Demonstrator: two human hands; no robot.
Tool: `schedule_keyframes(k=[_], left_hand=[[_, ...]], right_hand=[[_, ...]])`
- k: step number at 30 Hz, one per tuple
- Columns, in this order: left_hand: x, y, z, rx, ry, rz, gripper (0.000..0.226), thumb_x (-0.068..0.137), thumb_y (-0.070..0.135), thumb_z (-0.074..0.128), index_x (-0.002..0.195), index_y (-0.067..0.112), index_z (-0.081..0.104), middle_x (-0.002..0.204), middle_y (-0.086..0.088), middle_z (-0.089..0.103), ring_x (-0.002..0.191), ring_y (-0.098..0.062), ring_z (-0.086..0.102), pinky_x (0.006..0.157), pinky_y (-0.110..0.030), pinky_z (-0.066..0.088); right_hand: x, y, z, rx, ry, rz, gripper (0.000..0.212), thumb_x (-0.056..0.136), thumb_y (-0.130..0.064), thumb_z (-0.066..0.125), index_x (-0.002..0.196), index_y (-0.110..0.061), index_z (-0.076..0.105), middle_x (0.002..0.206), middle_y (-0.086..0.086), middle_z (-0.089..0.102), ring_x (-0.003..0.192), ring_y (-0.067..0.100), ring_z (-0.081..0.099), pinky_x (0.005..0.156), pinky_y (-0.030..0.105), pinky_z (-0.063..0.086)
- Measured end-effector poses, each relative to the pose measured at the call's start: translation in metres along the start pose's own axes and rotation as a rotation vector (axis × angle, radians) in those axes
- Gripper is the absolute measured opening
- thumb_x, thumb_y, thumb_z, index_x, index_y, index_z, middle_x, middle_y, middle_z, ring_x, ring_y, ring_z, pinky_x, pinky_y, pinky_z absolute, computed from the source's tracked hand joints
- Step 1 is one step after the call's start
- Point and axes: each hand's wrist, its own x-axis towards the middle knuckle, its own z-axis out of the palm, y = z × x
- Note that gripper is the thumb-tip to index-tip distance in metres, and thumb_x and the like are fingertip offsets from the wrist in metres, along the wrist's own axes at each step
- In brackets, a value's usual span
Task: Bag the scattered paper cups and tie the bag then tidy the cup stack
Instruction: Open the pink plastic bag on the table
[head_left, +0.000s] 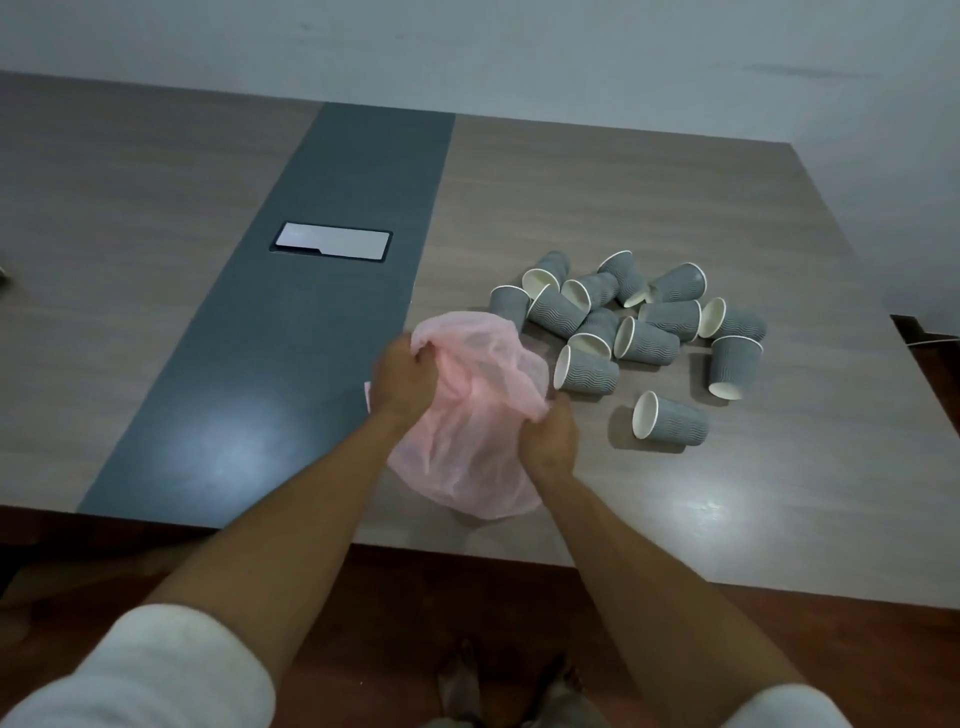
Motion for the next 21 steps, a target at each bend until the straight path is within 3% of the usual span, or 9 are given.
schedule_keyframes(k=[3,6,11,15,18,21], left_hand=[[0.009,-0.027,-0.039,0.273,0.089,0.131,0.017,0.102,0.019,0.047,0.118,0.014,0.050,0.119,-0.011,0.056,0.095,-0.034,0.058,0.077,-0.040,0.043],[0.012,-0.047,-0.066,0.493,0.038,0.257,0.021,0.101,0.017,0.048,0.118,0.023,0.037,0.128,-0.012,0.044,0.089,-0.041,0.058,0.075,-0.050,0.049],[0.007,-0.037,-0.053,0.647,-0.167,0.526,0.030,0.097,0.003,0.047,0.110,0.027,0.035,0.124,-0.009,0.040,0.079,-0.034,0.052,0.063,-0.052,0.056],[0.014,-0.023,-0.038,0.754,-0.214,0.609,0.036,0.091,-0.003,0.054,0.111,0.023,0.038,0.126,-0.013,0.042,0.073,-0.036,0.054,0.057,-0.046,0.056],[0.022,-0.014,-0.036,0.790,-0.182,0.461,0.014,0.096,0.008,0.051,0.110,0.008,0.055,0.131,-0.012,0.043,0.094,-0.035,0.055,0.072,-0.048,0.056],[0.025,-0.006,-0.032,0.799,-0.114,0.231,0.039,0.100,0.041,0.049,0.109,0.005,0.060,0.136,-0.012,0.039,0.092,-0.032,0.058,0.072,-0.042,0.050]], right_hand=[[0.038,0.003,-0.030,0.146,0.097,0.047,0.034,0.083,0.005,0.050,0.110,-0.016,0.045,0.101,0.009,0.064,0.100,0.034,0.063,0.083,0.036,0.046],[0.061,0.004,-0.054,0.075,0.004,-0.149,0.035,0.077,0.002,0.048,0.104,-0.017,0.037,0.088,0.002,0.051,0.086,0.027,0.052,0.077,0.037,0.041],[0.050,-0.025,-0.045,-0.235,-0.232,-0.572,0.036,0.079,-0.017,0.063,0.104,-0.018,0.037,0.109,0.006,0.039,0.095,0.021,0.040,0.077,0.028,0.030],[0.042,-0.047,-0.036,-0.443,-0.215,-0.767,0.021,0.095,-0.009,0.046,0.108,-0.025,0.041,0.124,0.004,0.037,0.081,0.031,0.048,0.069,0.041,0.042],[0.048,-0.054,-0.039,-0.704,-0.196,-0.775,0.019,0.092,-0.008,0.043,0.095,-0.025,0.050,0.138,0.008,0.033,0.080,0.039,0.056,0.067,0.044,0.048],[0.054,-0.060,-0.039,-0.873,-0.176,-0.632,0.018,0.094,-0.015,0.054,0.112,-0.013,0.057,0.132,0.015,0.035,0.087,0.042,0.063,0.064,0.040,0.042]])
